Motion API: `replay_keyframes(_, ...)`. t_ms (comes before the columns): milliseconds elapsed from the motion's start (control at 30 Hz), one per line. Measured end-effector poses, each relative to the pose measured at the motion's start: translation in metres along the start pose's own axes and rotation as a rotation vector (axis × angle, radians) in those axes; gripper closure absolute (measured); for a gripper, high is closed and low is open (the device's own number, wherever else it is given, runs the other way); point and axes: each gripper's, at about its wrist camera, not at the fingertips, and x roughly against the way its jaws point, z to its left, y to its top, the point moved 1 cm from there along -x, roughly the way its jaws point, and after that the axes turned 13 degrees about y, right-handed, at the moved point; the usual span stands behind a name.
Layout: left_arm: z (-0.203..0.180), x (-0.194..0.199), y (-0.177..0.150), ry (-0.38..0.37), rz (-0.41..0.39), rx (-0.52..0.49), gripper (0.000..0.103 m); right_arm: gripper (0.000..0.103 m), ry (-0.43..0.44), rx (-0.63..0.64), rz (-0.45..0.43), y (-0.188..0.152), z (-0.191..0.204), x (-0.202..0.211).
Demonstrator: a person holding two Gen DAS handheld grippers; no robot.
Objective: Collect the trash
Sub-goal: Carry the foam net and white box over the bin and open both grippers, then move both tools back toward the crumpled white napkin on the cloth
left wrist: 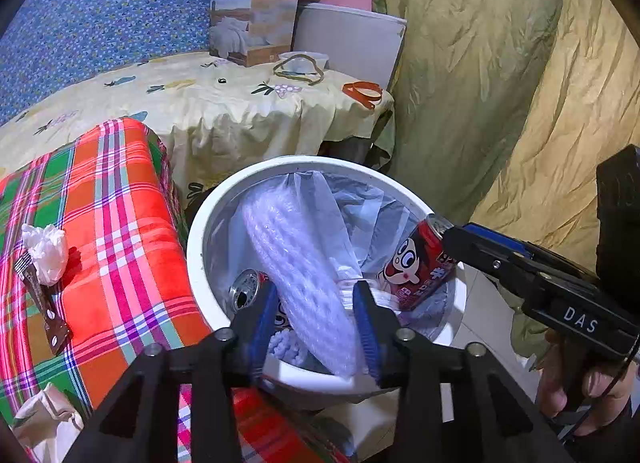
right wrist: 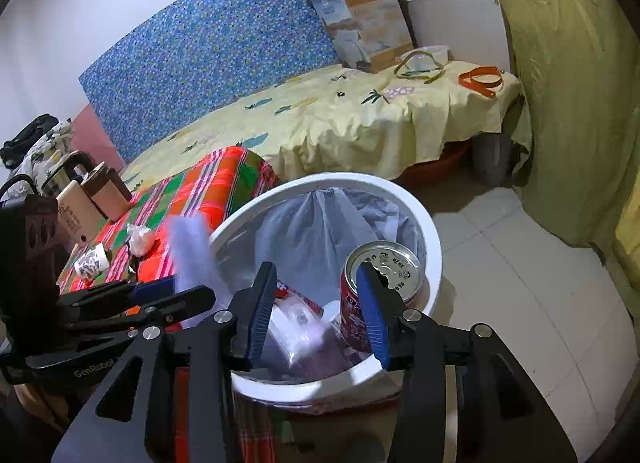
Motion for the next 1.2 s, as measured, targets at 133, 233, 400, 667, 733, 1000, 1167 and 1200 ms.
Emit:
replay_keyframes(133,0.005,0.009,-0.003,0.0,-0.007,0.014,0.063,0.058,0.001,0.0,-0.008,-0.002,0.003,0.007)
replay_keyframes(233,0.009,0.019,-0.008,0.0,-0.015,0.024,0.063,0.058,0.003,0.014,-0.01,-0.003,0.01,0.011)
replay_keyframes(400,0.016,0.038,-0.017,0.005,-0.027,0.05,0.063,0.058,0.023,0.027,0.006,-0.009,0.024,0.014)
replay_keyframes(667,0.04,0.073,-0.038,0.032,-0.049,0.118,0.063,0.058,0.068,0.064,0.028,-0.019,0.052,0.019)
replay_keyframes(733,0.046,0.081,-0.044,0.036,-0.054,0.127,0.063,0.058,0.08,0.071,0.033,-0.022,0.061,0.02)
replay_keyframes(1000,0.065,0.106,-0.064,0.088,-0.083,0.163,0.063,0.058,0.128,0.115,0.062,-0.03,0.088,0.014)
replay_keyframes(1167,0.078,0.121,-0.073,0.119,-0.101,0.18,0.063,0.058,0.152,0.132,0.07,-0.034,0.102,0.013)
replay_keyframes(1200,0.081,0.124,-0.076,0.126,-0.105,0.185,0.063,0.058,0.157,0.135,0.072,-0.034,0.104,0.013)
